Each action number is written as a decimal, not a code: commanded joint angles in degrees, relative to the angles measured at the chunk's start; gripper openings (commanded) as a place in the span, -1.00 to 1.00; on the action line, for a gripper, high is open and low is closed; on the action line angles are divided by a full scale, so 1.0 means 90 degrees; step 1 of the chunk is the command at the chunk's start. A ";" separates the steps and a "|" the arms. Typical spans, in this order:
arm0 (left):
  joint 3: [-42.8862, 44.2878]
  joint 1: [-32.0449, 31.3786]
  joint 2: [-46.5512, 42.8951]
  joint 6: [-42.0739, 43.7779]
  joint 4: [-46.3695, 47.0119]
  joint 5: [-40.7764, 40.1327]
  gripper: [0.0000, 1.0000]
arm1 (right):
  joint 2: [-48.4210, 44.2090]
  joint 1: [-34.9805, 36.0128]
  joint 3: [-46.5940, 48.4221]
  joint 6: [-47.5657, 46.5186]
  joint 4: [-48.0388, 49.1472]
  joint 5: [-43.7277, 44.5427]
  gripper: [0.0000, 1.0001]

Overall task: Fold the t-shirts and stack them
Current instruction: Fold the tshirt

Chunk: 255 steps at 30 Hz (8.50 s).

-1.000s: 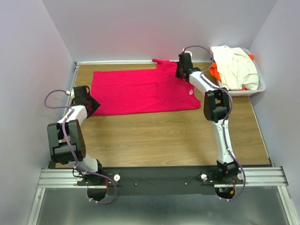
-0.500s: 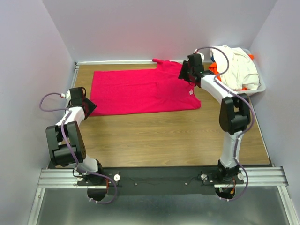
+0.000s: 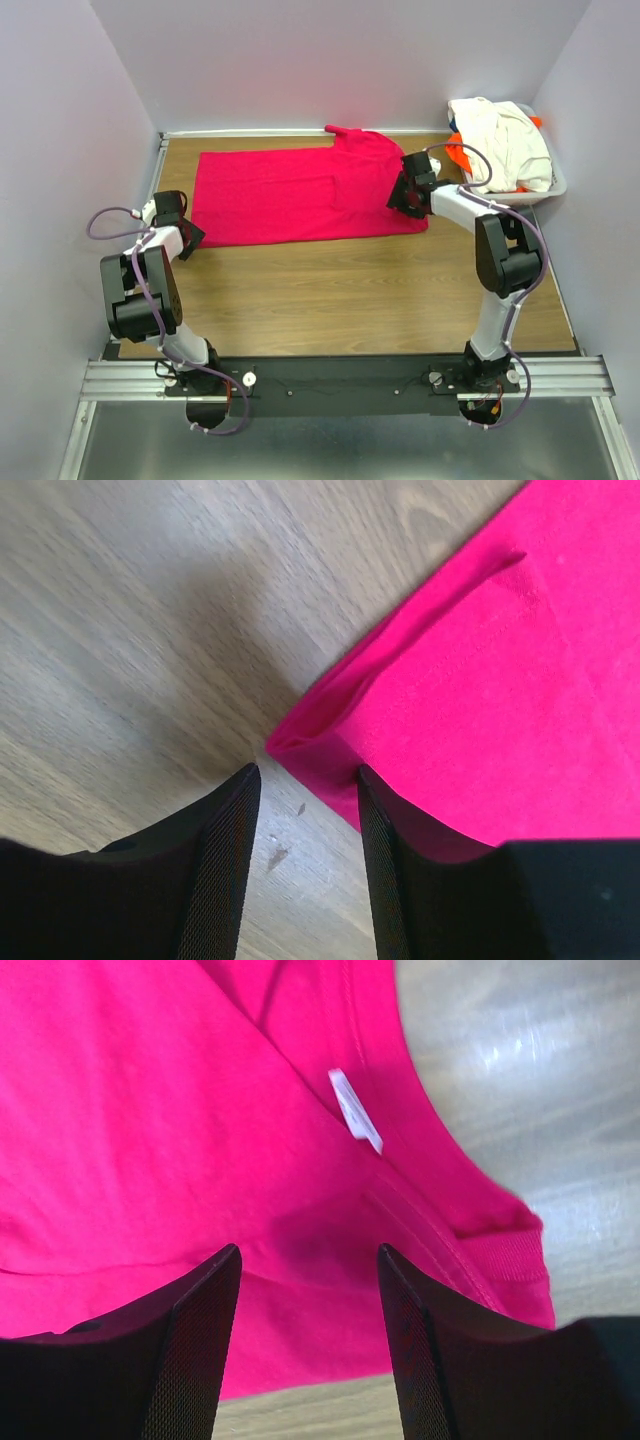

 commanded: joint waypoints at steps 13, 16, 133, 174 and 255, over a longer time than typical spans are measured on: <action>-0.0129 0.0038 0.0309 -0.0259 -0.0135 -0.0529 -0.44 | -0.0978 -0.0035 -0.1066 0.0356 -0.0014 0.0452 0.28; -0.0119 0.0038 0.0329 -0.0220 -0.0106 -0.0490 -0.73 | -0.1163 -0.0054 -0.1291 0.0385 -0.0024 0.0715 0.29; 0.7341 -0.1260 0.5065 0.1567 -0.1590 -0.1466 -0.11 | 0.4129 -0.0797 0.6013 -0.2564 -0.0219 -0.1374 0.28; 0.7029 -0.1182 0.5007 0.1684 -0.1522 -0.0988 -1.00 | 0.4490 -0.0562 0.5779 -0.2027 -0.0248 -0.1443 -0.01; 0.4198 -0.0313 0.2362 0.1070 0.0166 0.0672 -1.00 | -0.0333 -0.0416 0.0897 -0.0845 0.0455 -0.0144 -0.99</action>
